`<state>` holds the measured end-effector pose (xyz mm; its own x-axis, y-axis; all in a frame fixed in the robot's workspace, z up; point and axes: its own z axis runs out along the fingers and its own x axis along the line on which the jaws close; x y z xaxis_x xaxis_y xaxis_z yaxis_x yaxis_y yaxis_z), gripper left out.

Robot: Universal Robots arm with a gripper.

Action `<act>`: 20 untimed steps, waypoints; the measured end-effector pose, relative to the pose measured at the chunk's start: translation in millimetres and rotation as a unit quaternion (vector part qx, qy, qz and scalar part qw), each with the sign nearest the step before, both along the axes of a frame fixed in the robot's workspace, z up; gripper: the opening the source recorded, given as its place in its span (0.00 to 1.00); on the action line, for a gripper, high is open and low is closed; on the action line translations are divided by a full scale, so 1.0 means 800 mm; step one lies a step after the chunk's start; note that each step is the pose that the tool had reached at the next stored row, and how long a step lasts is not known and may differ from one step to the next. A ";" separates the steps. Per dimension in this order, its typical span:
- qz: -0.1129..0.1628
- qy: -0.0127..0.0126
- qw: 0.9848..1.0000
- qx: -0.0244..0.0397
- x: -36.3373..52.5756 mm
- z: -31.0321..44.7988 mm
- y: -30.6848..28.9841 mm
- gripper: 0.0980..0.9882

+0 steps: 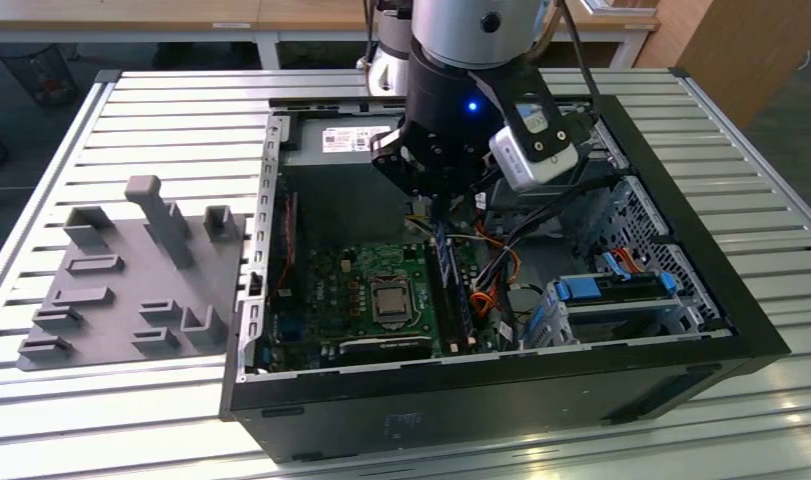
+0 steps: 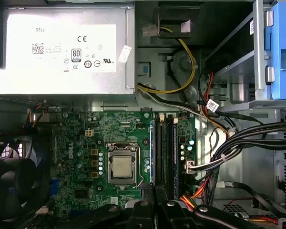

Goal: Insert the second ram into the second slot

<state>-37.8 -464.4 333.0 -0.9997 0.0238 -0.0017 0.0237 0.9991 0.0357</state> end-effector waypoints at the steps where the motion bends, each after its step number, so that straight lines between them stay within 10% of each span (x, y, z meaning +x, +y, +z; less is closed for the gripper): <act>1: 0.000 0.000 1.000 0.000 0.000 0.0007 0.0000 0.04; 20: 0.000 0.000 1.000 0.000 0.000 0.0035 0.0000 0.04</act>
<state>-37.8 -464.4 335.8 -0.9997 0.0234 -0.0016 0.0233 0.9991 0.0356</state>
